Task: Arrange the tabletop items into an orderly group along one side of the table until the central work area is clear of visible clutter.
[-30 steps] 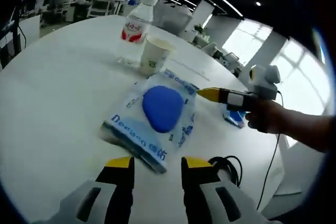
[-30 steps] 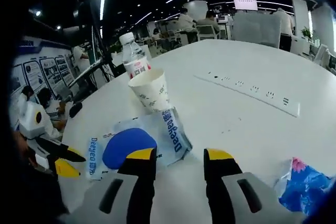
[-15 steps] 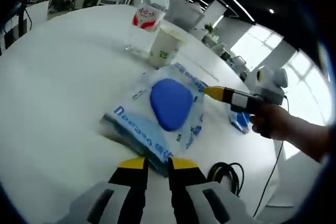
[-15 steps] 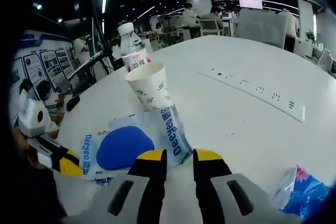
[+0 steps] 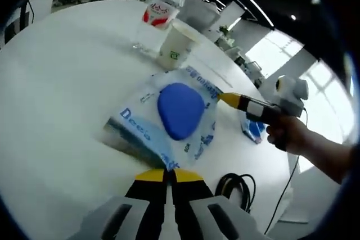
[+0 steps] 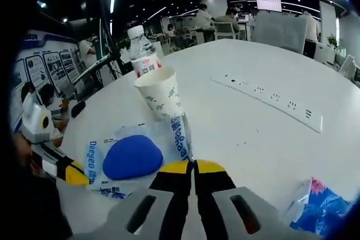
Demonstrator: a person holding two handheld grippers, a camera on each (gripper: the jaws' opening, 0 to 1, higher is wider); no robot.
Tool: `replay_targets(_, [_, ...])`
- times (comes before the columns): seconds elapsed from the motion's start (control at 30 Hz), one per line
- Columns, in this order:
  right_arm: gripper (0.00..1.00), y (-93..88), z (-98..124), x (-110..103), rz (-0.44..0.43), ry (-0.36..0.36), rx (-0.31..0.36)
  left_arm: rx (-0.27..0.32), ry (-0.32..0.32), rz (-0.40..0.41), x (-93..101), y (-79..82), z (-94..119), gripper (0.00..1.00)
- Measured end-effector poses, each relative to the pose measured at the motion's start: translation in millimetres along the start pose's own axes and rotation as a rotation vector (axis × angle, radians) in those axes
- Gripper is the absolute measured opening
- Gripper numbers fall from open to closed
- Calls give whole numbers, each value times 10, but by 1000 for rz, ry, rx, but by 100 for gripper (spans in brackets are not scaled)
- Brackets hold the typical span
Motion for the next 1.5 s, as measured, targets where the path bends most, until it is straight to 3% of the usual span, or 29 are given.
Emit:
replay_targets(0.2, [0, 42, 122, 7, -21, -4, 50, 4, -23, -9, 41, 31, 11, 0])
replay_targets(0.6, [0, 55, 520, 49, -41, -42, 142, 25, -53, -123, 92, 256, 70, 0])
replay_targets(0.7, [0, 9, 647, 42, -57, -50, 160, 20, -54, -222, 78, 338, 65, 0])
replay_targets(1.0, [0, -122, 861, 156, -113, -100, 204, 21, -85, -285, 97, 537, -6, 0])
replay_targets(1.13, [0, -180, 969, 225, -135, -123, 217, 16, -94, -372, 113, 630, -77, 0])
replay_targets(1.3, [0, -281, 1058, 287, -176, -155, 225, 15, -108, -420, 138, 767, -173, 0])
replay_targets(1.5, [0, -417, 1087, 368, -235, -184, 214, 33, -117, -551, 224, 1021, -204, 0])
Point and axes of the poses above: the point that each gripper's makers call its tool centre point, and the gripper's own axes: z roughly backward along the fingers, x roughly to its right, y roughly out of its top, the point moved 5 cm from there along z, roughly backward along the fingers, and after that the axes turned 14 degrees about -z, right-handed, at the moved point
